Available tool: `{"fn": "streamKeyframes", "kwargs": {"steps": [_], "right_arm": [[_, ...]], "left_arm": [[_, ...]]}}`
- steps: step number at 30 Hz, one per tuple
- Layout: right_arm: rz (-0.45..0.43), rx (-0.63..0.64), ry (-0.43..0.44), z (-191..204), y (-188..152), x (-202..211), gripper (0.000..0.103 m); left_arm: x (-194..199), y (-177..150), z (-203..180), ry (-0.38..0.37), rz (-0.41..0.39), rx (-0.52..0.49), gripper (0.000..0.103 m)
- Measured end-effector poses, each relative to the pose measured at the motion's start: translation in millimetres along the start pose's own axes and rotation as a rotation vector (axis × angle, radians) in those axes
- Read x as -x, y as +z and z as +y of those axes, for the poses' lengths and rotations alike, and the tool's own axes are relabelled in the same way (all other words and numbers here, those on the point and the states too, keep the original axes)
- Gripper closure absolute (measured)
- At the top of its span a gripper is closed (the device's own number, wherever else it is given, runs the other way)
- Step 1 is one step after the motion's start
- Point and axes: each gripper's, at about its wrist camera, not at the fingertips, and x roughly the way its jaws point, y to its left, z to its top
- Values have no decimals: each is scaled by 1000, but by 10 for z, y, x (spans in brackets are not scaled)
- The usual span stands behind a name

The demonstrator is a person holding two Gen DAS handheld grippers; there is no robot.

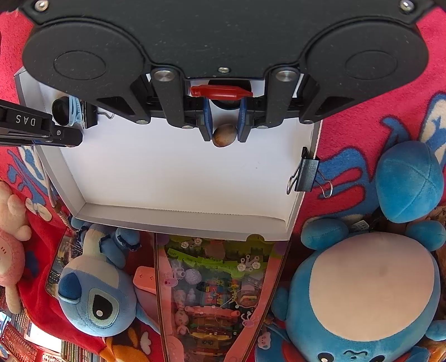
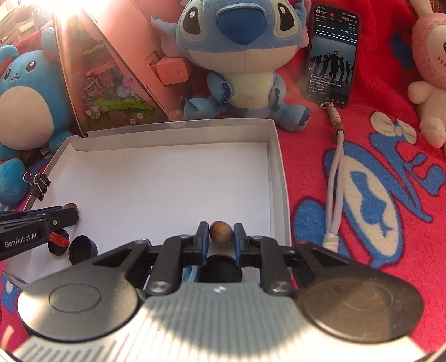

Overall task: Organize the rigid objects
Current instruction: 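Open the left tool to drop the acorn while the right tool releases the nut, then withdraw both tools from the box toward the remaining items on the blanket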

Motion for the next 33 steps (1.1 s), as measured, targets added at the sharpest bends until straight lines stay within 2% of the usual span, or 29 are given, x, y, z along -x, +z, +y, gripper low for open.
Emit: {"fn": "streamKeyframes", "kwargs": {"steps": [7,12,13,17,19,28,33], "right_arm": [[-14,9,-2,6,-15,1,78],[-34,13,-2,-4,-55,30,71],[-38,15,-2,-6,-60,41,60],[-69,25,5,-23,-84,122,50],[-88,31,5,-27,-103,172,40],[-141,46,17,-12,-180,358,27],[-173,58,22,25,-238,467,25]], "left_arm": [[-4,-14,-5,-4,-5,-14,83],[35,-25,-14,-16,-8,-20,62],[53,-32,-21,-19,-11,-24,60],[127,-58,-26,-20,-23,-35,47],[170,-71,-27,-20,-36,-40,44],[362,-126,-46,-28,-78,-50,33],[514,-197,-85,-31,-108,-72,29]]}}
